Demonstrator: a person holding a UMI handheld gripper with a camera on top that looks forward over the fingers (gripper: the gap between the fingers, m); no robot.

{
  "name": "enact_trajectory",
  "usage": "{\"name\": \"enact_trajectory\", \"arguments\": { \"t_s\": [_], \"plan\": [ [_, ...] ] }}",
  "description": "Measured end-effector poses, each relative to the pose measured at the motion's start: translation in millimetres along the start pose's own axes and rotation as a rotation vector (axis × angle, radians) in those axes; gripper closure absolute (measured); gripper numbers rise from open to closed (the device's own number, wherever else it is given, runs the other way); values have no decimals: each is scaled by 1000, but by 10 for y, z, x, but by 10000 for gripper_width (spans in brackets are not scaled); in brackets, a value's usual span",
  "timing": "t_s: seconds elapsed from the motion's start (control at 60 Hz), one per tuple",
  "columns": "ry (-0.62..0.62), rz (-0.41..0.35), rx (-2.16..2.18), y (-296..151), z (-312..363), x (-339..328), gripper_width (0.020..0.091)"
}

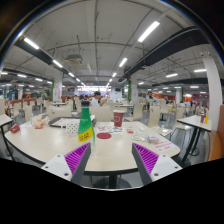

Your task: Pour water

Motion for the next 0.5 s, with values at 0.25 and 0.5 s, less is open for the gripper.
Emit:
{"name": "enact_trajectory", "arguments": {
  "t_s": [0.25,0.5],
  "plan": [
    [12,3,-3,25,-47,-65,261],
    [-48,28,23,92,105,-52,256]
  ]
}}
Point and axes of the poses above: the point between the fingertips, and its own axes, seen from behind it with the camera up: z to the left, y down, x forward, the way the camera looks, the point moved 4 cm from there along -x, backward, against the way the camera looks, and after that the axes turned 14 degrees about x, right-handed, at the moved point
